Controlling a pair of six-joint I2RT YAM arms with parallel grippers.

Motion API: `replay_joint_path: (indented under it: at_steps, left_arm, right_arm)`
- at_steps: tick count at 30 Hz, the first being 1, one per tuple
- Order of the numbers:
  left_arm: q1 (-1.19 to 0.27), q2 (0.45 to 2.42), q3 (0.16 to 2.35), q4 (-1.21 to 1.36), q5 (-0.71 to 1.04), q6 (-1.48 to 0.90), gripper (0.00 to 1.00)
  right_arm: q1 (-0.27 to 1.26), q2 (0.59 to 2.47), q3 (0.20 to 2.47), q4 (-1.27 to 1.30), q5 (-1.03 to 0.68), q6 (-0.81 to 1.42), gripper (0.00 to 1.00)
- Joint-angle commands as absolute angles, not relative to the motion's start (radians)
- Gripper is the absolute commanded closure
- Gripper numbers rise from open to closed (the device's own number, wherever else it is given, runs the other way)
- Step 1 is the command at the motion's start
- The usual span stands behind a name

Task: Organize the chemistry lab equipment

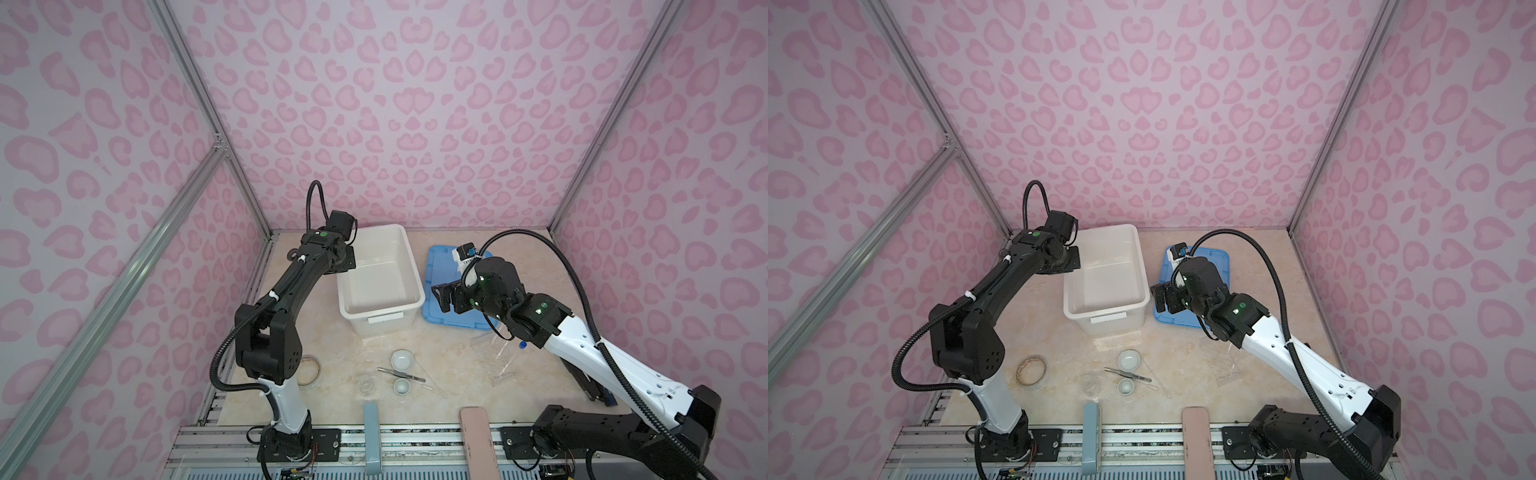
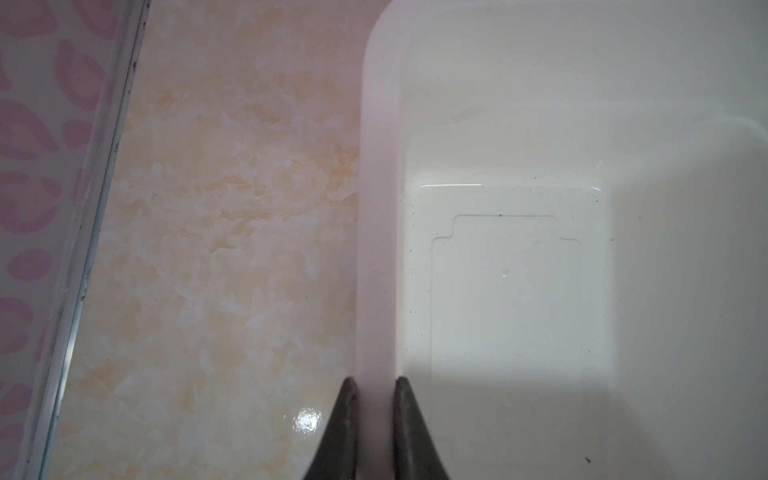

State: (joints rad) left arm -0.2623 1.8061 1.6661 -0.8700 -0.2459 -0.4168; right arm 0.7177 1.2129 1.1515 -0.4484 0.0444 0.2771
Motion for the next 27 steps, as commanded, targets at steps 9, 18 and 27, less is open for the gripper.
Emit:
replay_joint_path:
  at_steps: [9, 18, 27]
  left_arm:
    - [-0.186, 1.574, 1.394, -0.622, -0.105, -0.633, 0.91]
    - [-0.186, 1.459, 1.235, -0.553, -0.066, -0.691, 0.76]
    - [-0.203, 1.489, 1.273, -0.674, -0.192, -0.513, 0.65]
  right_arm:
    - [0.719, 1.225, 1.122, -0.382, 0.001, 0.313, 0.02]
    - [0.718, 1.214, 1.112, -0.378, -0.005, 0.321, 0.02]
    - [0.718, 1.207, 1.105, -0.376, -0.002, 0.323, 0.02]
